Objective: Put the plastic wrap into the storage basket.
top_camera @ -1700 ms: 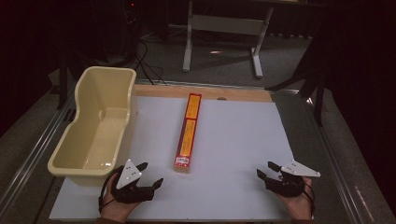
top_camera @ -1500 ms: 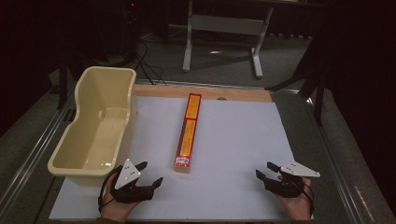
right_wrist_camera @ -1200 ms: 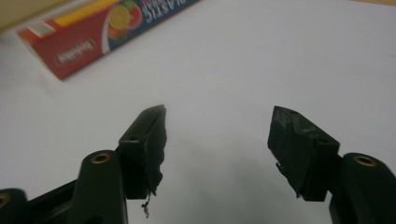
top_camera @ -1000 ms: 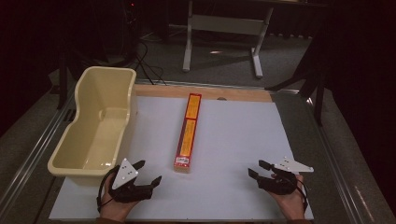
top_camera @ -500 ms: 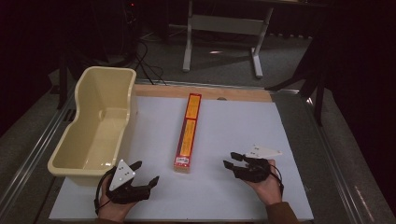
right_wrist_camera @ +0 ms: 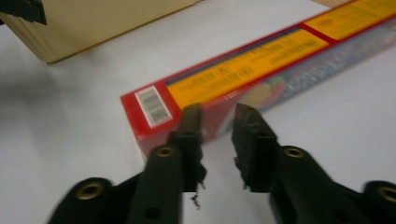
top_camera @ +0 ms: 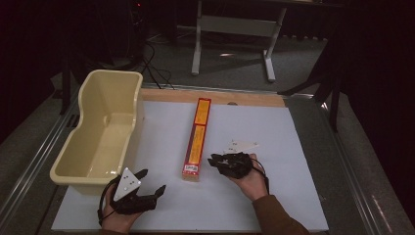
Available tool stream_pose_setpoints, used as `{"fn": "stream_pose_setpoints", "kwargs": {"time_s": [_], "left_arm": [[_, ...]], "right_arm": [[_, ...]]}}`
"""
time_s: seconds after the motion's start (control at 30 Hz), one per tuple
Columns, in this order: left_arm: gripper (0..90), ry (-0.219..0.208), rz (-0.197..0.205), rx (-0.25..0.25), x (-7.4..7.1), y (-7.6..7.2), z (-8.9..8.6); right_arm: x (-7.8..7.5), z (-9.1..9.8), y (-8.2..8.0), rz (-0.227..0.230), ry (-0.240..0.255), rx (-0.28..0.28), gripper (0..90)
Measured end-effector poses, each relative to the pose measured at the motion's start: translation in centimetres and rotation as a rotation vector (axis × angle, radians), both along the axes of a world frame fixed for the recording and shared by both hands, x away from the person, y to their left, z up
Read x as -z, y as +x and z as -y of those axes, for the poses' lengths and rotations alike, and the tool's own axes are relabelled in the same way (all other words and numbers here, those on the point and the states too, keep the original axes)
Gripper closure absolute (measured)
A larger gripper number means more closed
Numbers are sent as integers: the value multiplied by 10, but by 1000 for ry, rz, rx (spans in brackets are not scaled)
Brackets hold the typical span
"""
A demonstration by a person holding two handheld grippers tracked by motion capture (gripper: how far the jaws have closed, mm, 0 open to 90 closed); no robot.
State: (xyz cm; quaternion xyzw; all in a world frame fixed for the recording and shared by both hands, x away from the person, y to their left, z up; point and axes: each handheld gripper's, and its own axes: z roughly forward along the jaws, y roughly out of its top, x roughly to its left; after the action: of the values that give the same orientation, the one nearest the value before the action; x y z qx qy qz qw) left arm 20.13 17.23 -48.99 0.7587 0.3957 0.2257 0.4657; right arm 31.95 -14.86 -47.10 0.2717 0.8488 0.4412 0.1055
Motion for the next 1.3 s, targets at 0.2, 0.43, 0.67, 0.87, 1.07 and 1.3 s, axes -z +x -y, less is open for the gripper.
{"fn": "stream_pose_setpoints", "kwargs": {"time_s": [0.2,0.43,0.67,0.87,1.07,1.3], "left_arm": [[219,-3,1,2,0,0,-1],[219,-1,0,7,0,0,-1],[220,-3,-1,10,-1,1,-1],[218,-5,-1,13,-1,1,-1],[217,-10,1,16,-1,0,-1],[218,-12,2,14,-1,0,-1]], "right_arm": [[6,-31,5,-7,-29,-24,898],[14,-67,8,-16,-58,-64,898],[17,-98,4,-12,-94,-99,898],[20,-114,5,-18,-130,-87,898],[30,-126,13,-57,-224,-96,899],[25,-120,10,-50,-313,-86,900]]}}
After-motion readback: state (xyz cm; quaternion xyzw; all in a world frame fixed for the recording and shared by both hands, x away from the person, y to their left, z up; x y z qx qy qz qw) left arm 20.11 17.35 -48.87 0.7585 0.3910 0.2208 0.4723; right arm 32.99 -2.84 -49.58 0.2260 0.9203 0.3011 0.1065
